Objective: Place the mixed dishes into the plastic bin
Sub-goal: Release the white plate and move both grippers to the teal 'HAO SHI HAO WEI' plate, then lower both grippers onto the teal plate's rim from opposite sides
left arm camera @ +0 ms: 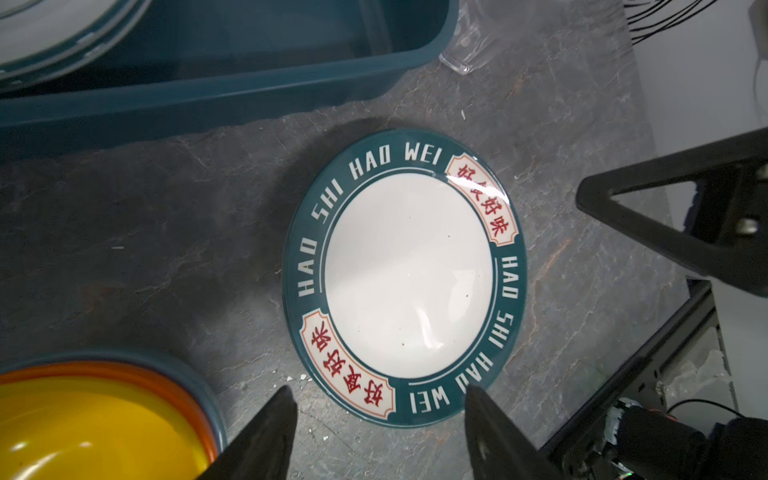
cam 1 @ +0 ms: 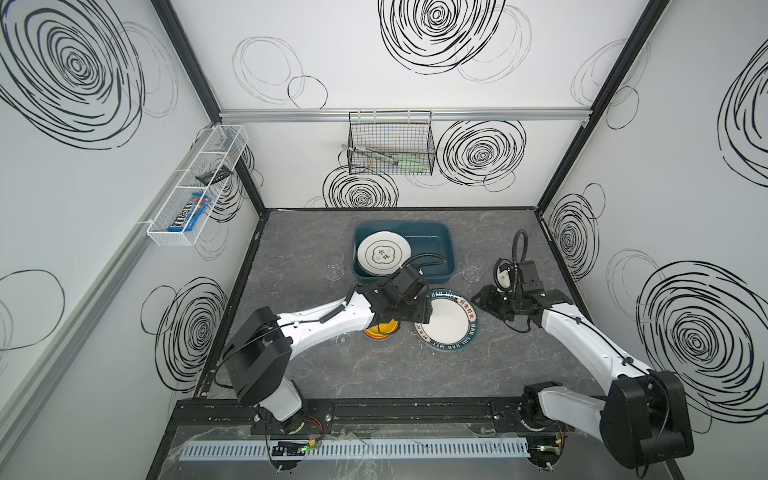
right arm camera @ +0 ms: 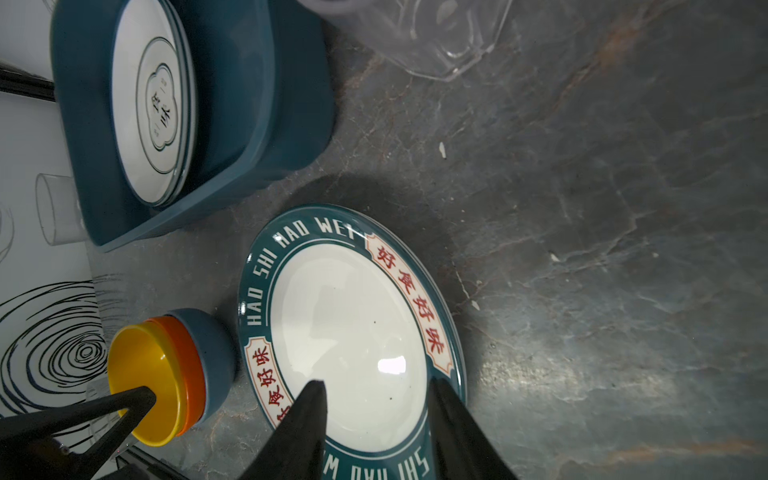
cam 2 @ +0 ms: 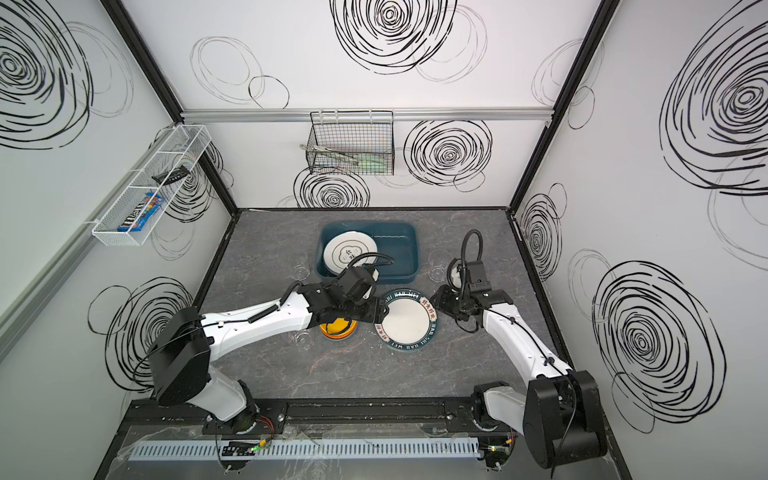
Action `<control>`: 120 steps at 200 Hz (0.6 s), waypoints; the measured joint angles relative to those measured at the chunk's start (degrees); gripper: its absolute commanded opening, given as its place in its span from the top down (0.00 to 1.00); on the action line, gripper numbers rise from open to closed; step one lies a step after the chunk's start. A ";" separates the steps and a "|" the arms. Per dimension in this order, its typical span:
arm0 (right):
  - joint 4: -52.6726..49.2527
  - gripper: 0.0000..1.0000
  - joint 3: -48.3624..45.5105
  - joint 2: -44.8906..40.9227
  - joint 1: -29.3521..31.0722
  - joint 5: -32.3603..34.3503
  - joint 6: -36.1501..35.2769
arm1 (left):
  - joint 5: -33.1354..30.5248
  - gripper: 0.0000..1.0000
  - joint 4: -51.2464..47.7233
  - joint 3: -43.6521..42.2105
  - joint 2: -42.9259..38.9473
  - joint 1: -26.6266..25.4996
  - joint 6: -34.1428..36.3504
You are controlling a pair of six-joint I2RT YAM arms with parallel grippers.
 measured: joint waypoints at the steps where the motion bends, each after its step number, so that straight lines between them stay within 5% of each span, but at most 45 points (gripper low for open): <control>1: 0.00 0.56 -0.09 0.07 -0.07 0.00 0.00 | -0.11 0.32 -0.07 0.13 0.22 -0.04 0.02; 120: 2.01 0.55 -3.32 4.39 -1.62 -0.44 -1.42 | -2.84 0.26 -1.27 3.39 10.03 -1.46 0.48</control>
